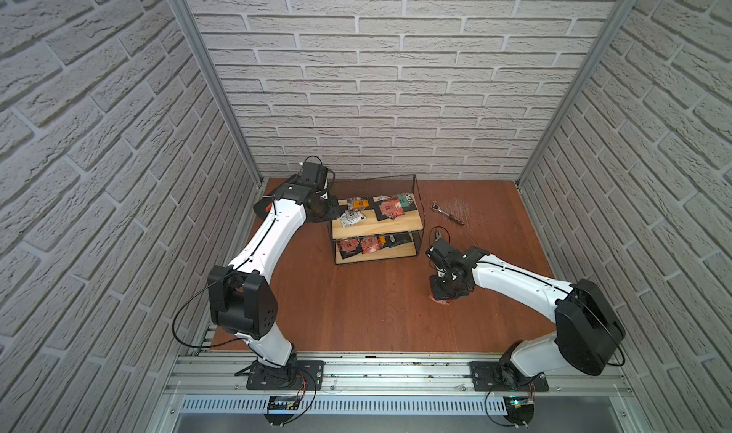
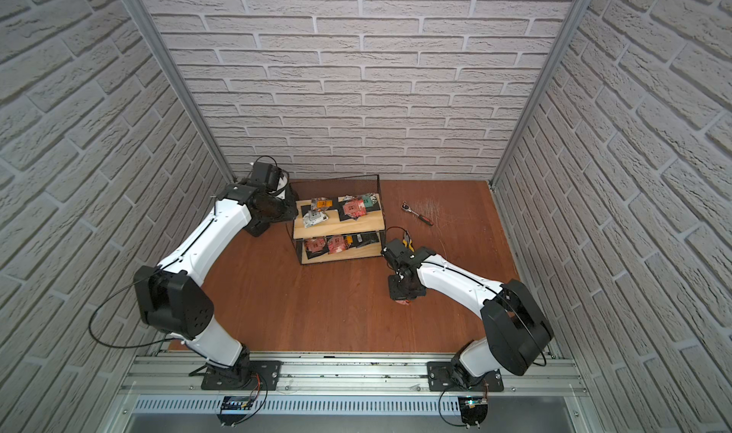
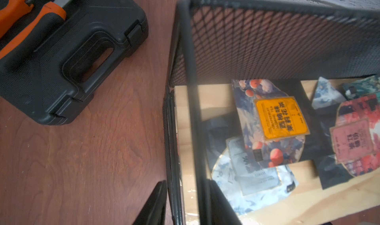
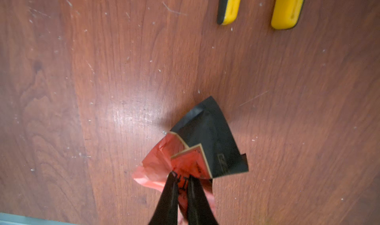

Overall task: Remove the tea bags from the shelf
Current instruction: Place the tea bag at the center of the board.

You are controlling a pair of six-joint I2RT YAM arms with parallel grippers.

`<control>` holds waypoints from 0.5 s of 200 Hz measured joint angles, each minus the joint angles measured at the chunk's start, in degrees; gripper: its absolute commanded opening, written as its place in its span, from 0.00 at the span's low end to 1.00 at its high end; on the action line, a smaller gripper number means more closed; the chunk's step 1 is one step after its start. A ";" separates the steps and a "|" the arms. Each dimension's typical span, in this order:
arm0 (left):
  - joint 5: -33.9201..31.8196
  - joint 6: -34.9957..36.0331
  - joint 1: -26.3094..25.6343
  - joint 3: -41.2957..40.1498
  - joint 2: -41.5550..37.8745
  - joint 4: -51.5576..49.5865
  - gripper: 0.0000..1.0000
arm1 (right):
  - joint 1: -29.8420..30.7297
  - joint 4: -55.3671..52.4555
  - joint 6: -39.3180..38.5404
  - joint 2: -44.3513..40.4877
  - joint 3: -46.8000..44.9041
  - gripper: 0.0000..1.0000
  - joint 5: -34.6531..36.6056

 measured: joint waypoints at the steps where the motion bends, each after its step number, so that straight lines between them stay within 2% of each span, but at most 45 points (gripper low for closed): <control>1: 0.00 0.00 0.00 0.00 0.00 0.00 0.36 | -0.02 0.04 0.02 0.07 -0.04 0.17 -0.02; 20: 0.00 0.00 0.00 0.20 0.04 0.02 0.36 | -0.22 1.14 0.31 1.14 -0.74 0.30 0.07; 65: 0.00 0.02 0.00 0.20 0.13 0.00 0.36 | -0.46 2.19 0.94 2.47 -1.51 0.51 0.68; 100: 0.02 0.04 0.00 0.24 0.15 0.00 0.36 | -0.35 -0.57 1.03 -0.83 -0.07 0.57 3.32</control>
